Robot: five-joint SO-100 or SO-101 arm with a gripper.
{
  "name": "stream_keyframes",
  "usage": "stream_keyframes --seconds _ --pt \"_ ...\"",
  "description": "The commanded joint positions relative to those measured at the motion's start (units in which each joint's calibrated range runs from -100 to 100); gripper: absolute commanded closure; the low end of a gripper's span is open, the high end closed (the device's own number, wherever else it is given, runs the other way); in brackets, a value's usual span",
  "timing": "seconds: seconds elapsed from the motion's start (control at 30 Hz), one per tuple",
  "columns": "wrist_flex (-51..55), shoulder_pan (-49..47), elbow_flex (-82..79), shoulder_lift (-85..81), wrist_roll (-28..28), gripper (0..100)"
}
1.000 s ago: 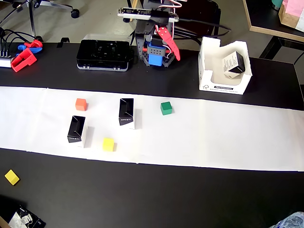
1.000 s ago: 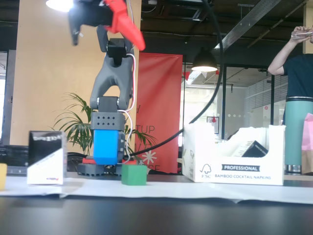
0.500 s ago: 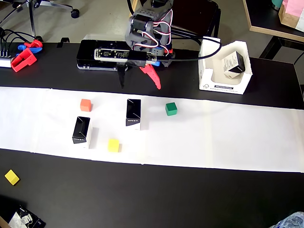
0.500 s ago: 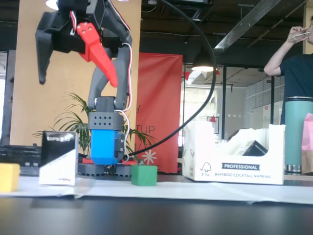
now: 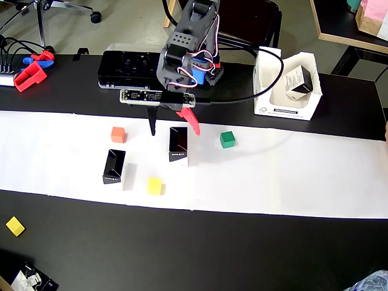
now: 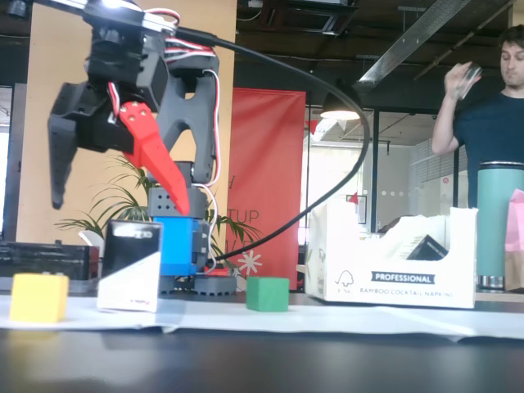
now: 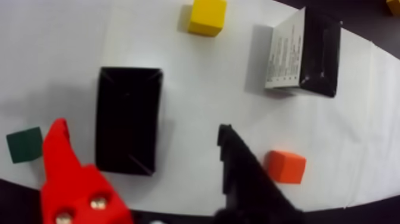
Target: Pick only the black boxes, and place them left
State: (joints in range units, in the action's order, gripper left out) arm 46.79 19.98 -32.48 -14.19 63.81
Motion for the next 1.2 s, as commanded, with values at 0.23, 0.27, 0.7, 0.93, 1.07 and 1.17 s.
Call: stream_keyframes --seconds 0.23,0.27,0.7,0.93,1.07,1.17 --pt "-7.04 -6.17 -1.39 6.65 -0.23 58" --pt "-7.04 -6.34 -1.83 7.04 -0.23 62" --pt "4.88 -14.13 1.81 4.43 -10.18 93" --pt "26.98 -23.58 13.77 -9.4 -16.6 93" --pt "28.09 -30.25 17.68 -16.98 -20.34 93" --pt "28.17 -35.01 17.76 -22.35 -22.28 93"
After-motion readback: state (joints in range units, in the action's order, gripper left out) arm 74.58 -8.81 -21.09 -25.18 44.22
